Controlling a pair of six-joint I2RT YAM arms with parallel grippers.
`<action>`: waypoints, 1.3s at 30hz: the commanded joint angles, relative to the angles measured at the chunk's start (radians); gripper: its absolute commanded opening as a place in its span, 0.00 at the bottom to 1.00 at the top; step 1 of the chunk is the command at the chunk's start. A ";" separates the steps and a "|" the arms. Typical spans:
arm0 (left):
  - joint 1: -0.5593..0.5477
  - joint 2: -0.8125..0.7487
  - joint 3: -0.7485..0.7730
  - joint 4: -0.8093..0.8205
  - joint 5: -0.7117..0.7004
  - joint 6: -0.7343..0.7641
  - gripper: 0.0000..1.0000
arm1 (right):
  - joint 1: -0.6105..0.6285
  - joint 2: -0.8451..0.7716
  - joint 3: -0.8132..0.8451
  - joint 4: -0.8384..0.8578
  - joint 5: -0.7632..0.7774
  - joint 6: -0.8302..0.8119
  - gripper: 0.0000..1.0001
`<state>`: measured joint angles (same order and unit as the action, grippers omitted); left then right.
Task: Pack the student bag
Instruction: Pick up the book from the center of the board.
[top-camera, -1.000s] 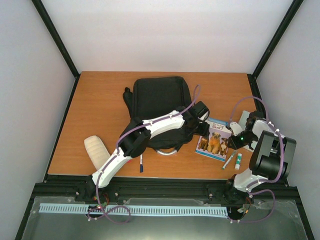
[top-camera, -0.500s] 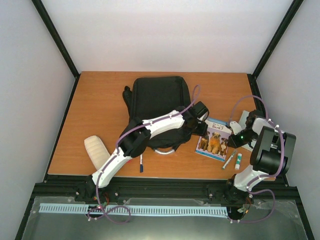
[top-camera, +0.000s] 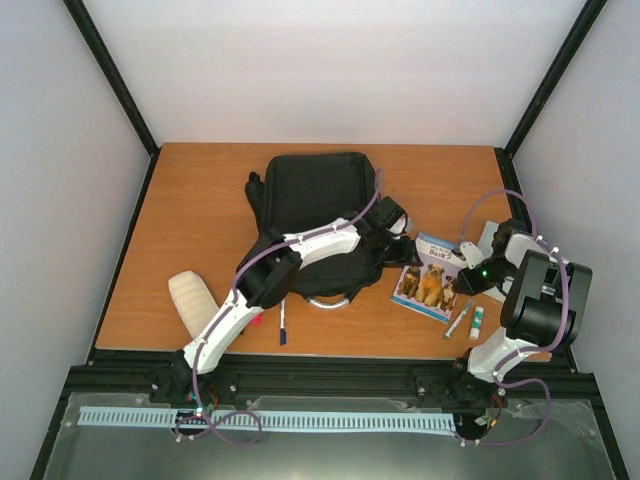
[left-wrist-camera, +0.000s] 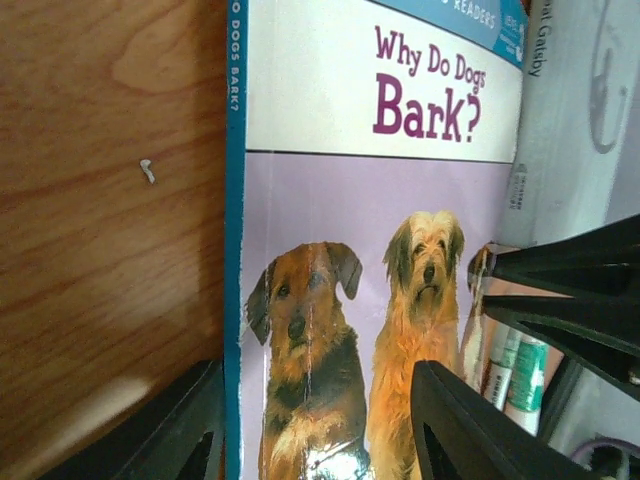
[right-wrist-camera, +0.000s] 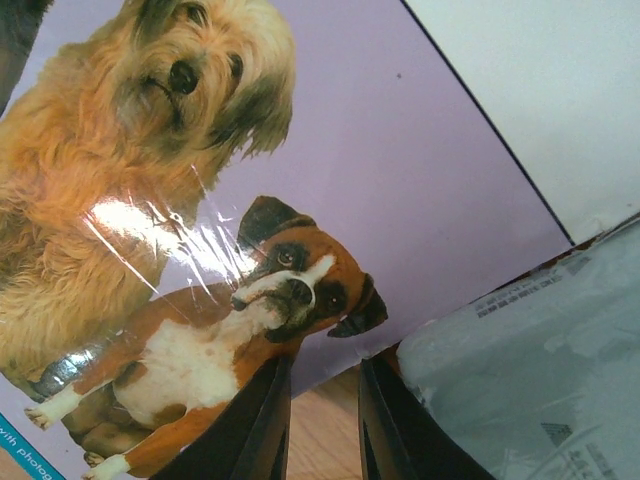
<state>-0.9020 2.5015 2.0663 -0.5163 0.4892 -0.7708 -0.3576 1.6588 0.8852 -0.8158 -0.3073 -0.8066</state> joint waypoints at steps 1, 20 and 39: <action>0.011 -0.049 -0.086 0.200 0.154 -0.032 0.51 | 0.008 0.099 -0.060 0.098 0.048 -0.007 0.21; 0.015 -0.152 -0.219 0.285 0.179 -0.146 0.26 | 0.030 0.096 -0.032 0.076 0.035 0.019 0.21; 0.007 -0.141 -0.211 0.342 0.240 -0.175 0.01 | 0.045 0.096 -0.037 0.079 0.024 0.043 0.22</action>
<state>-0.8734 2.3802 1.8141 -0.2455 0.6640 -0.9222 -0.3405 1.6737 0.9100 -0.8349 -0.3050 -0.7738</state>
